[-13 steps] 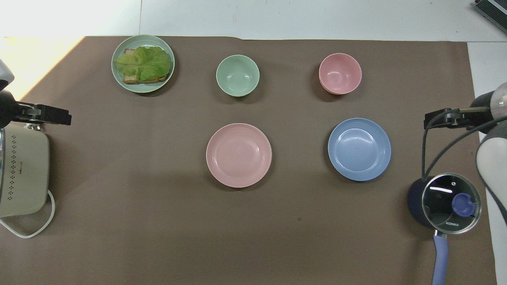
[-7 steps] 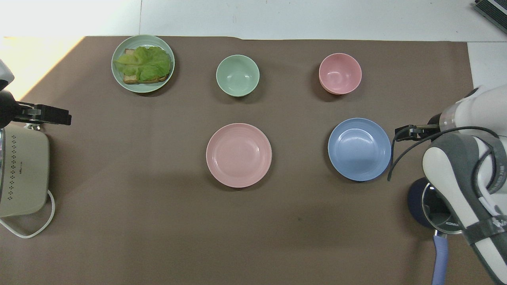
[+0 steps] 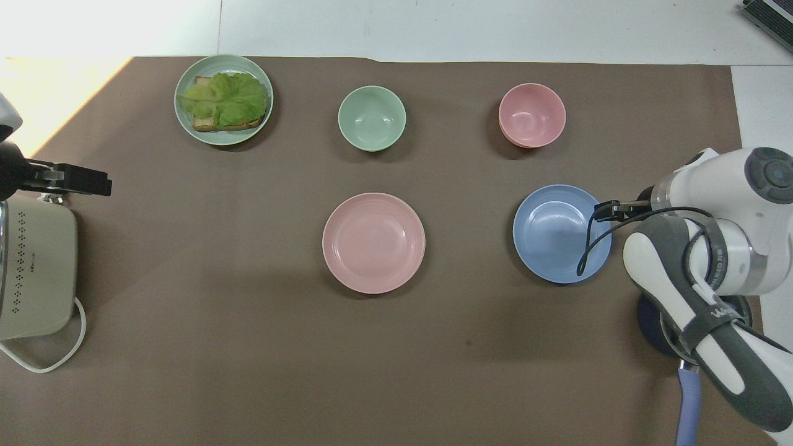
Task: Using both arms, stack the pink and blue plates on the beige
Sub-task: 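Reach the right gripper to the blue plate rim and grasp it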
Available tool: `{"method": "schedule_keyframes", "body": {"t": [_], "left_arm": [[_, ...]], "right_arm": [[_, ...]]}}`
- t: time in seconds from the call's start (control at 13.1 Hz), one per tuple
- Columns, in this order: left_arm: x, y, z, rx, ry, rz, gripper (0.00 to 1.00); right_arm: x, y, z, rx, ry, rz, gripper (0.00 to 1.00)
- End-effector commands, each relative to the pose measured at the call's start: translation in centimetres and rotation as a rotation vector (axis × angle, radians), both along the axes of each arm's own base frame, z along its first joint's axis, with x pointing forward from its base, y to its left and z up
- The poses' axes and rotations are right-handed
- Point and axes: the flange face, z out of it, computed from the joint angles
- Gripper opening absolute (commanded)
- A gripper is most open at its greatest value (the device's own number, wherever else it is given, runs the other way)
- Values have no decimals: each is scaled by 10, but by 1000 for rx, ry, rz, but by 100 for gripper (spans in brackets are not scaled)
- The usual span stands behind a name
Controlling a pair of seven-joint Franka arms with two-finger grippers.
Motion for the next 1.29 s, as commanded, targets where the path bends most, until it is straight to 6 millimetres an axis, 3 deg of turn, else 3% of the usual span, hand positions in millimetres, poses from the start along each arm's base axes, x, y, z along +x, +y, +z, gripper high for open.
{"method": "schedule_keyframes", "body": {"t": [0.0,0.15,0.3,0.38,0.46,0.53,0.61,0.76,0.91,1.22], "left_arm": [[0,2,3,20,8,-6,100],[0,2,3,20,7,-6,100],[0,2,2,20,10,-6,100],[0,2,3,20,8,-6,100],[0,2,2,20,8,-6,100],[0,2,2,20,10,-6,100],[0,2,2,20,8,-6,100],[0,2,3,20,8,-6,100],[0,2,2,20,8,-6,100],[0,2,3,20,8,-6,100]], "right_arm": [[-13,-1,-19,66,-18,-38,91],[-14,-4,-32,64,-26,4,78],[-13,-11,-31,65,-29,2,49],[-11,-8,-31,68,-26,7,28],[-11,-2,-31,70,-25,12,15],[-14,0,-33,83,-19,2,10],[-15,-3,-33,91,-14,-10,0],[-11,-2,-30,123,-22,-41,0],[-8,1,-14,129,-44,-42,0],[-7,19,58,146,-71,-49,0]]}}
